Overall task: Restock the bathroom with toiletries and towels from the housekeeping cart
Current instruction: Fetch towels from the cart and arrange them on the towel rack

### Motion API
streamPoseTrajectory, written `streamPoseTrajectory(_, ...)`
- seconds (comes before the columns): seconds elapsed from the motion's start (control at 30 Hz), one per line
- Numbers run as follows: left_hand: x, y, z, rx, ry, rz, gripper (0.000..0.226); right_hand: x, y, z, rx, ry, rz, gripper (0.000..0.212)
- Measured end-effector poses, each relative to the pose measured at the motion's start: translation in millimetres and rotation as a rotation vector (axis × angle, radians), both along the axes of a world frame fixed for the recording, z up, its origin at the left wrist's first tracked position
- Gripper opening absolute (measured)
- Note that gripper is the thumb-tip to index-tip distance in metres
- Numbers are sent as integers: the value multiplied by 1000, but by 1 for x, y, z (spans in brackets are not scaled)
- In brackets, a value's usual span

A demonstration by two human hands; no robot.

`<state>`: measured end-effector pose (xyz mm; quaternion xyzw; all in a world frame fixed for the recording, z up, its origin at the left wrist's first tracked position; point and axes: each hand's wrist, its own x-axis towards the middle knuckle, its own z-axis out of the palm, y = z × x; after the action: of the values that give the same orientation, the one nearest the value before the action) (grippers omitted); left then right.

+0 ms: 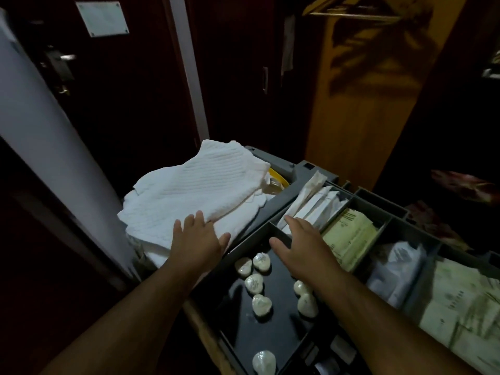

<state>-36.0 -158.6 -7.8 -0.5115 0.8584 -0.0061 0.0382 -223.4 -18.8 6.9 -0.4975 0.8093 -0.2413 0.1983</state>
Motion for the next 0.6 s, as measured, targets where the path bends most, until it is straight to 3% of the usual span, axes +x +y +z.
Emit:
streamPoseTrajectory(0.17,12,8,6,-133,46,-82,40,10,-24,2,-94,-111,-47,57)
streamPoseTrajectory(0.3,17,14,20,-124,139,-118,64,23,-50,7,-112,-333,-141,43)
streamPoseTrajectory(0.4,20,31,31,-73,257,-153,72,25,-71,6,-73,-643,-352,48)
streamPoseTrajectory(0.5,31,46,36,-102,386,-274,71,21,-90,2,-112,-1213,-488,47)
streamPoseTrajectory(0.6,44,41,25,-111,344,-329,77,19,-101,3,-170,-1393,-496,29)
